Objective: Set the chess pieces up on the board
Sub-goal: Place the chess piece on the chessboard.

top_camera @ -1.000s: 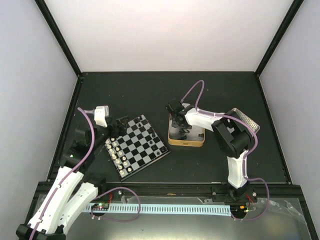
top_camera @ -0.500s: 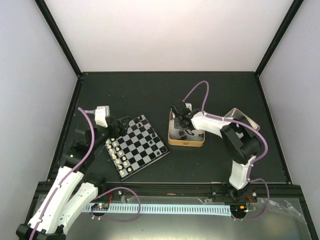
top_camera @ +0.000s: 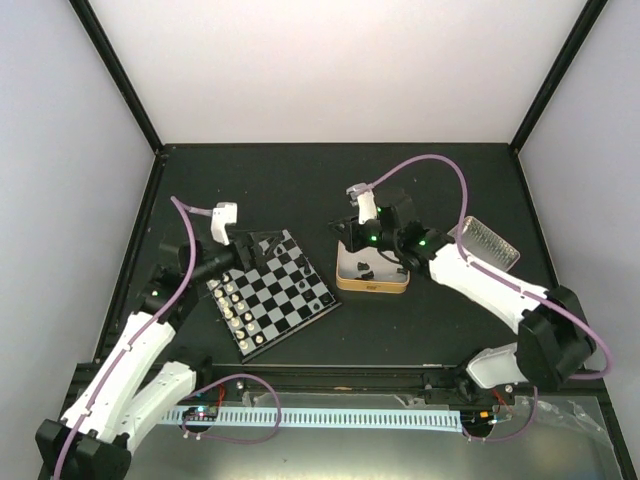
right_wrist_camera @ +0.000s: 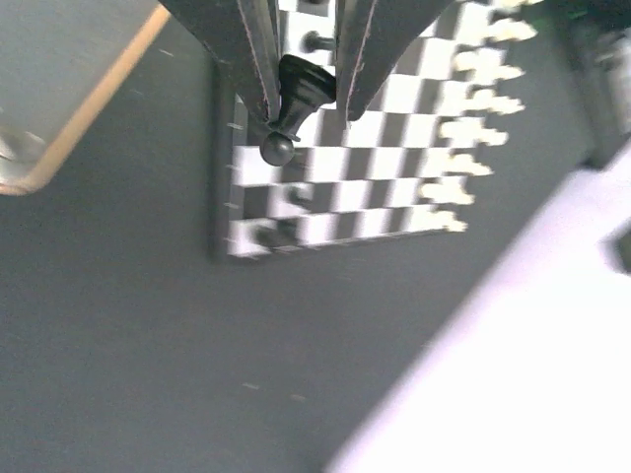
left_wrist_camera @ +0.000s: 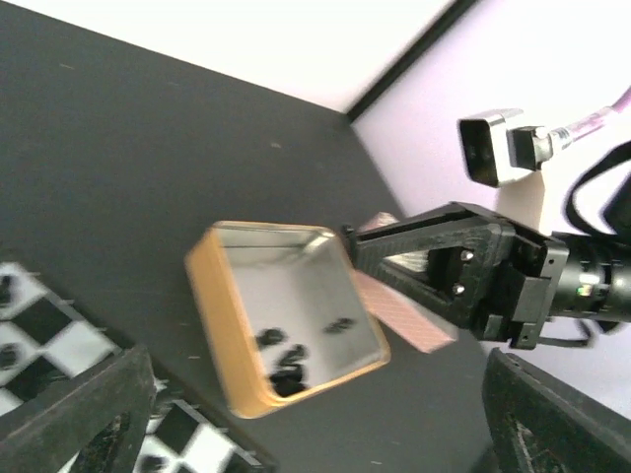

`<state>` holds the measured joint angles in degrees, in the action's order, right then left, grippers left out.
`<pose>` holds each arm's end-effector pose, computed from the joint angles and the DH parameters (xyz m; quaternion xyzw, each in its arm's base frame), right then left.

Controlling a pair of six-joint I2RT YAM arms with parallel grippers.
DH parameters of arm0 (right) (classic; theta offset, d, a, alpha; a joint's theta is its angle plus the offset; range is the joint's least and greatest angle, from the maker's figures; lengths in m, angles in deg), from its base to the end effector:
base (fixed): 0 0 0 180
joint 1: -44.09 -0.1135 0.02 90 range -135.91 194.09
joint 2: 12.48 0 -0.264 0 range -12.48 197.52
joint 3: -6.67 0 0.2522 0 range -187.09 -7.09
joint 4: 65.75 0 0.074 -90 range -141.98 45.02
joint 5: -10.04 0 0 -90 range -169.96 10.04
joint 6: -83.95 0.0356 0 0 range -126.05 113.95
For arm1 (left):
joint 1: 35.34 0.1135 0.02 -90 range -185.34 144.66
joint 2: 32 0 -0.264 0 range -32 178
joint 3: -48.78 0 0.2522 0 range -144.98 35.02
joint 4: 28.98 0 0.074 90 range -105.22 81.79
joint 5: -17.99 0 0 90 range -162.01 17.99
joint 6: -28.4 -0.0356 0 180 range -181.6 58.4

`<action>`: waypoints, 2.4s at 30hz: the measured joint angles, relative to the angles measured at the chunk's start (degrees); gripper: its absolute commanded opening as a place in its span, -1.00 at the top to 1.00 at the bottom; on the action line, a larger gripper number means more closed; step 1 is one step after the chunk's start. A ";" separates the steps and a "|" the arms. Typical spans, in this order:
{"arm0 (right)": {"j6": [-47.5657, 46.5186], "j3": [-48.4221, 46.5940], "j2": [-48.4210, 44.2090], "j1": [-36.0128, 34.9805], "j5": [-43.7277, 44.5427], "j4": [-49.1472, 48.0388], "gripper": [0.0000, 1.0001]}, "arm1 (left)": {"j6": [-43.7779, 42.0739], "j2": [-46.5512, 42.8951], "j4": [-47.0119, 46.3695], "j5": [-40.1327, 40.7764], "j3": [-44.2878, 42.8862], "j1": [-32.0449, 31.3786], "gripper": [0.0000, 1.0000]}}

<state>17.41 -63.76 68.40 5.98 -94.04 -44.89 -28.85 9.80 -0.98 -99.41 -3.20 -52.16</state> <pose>0.2456 0.2036 0.2720 -0.1699 0.8504 0.3407 0.3632 0.1599 -0.0654 0.3017 0.0294 0.7969 -0.4137 0.4393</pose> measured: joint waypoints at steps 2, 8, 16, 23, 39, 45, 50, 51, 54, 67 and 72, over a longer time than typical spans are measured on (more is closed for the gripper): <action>-0.39 0.33 -1.70 0.00 -6.05 -2.29 0.82 | 2.73 1.42 -2.49 -4.26 -0.63 0.00 -0.71; -0.46 0.26 -4.39 -0.02 -23.69 -9.42 0.82 | 10.47 7.04 -6.82 -16.59 -4.87 0.00 -0.50; -2.19 -0.52 -4.39 -0.17 -39.45 -11.72 0.82 | 19.21 11.98 -11.19 -27.56 -6.99 -0.42 -0.20; -5.55 -3.61 -4.28 -0.46 -45.03 -9.79 0.82 | 23.52 14.25 -13.79 -31.89 -6.99 -2.56 0.11; -8.72 -5.01 -3.93 -0.68 -47.52 -4.52 0.83 | 26.40 16.48 -18.51 -36.44 -7.32 -5.38 0.96; -9.27 -5.31 -3.85 -0.66 -46.80 -3.48 0.47 | 25.49 16.48 -18.08 -35.98 -7.32 -5.31 0.97; -9.81 -5.11 -4.15 -0.92 -45.88 -3.37 -0.18 | 23.82 16.46 -16.46 -33.57 -7.34 -4.96 0.97; -9.92 -4.74 -4.42 -1.07 -45.53 -3.69 -0.27 | 22.82 16.46 -15.54 -32.68 -7.45 -4.92 0.97; -9.60 -2.93 -5.62 -1.62 -43.25 -5.18 -0.40 | 19.19 16.41 -11.54 -29.99 -8.50 -5.05 0.97; -0.92 6.88 -12.52 -0.61 -2.86 -6.51 -0.54 | 0.33 13.14 10.34 4.00 -9.86 -11.56 0.97; 0.31 7.65 -12.74 -0.42 3.76 -5.27 -0.54 | -2.01 19.54 12.72 16.22 -6.86 -13.53 0.97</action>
<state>17.72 -56.11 55.65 5.57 -90.28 -50.16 -30.86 29.34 11.75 -83.19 -10.06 -65.69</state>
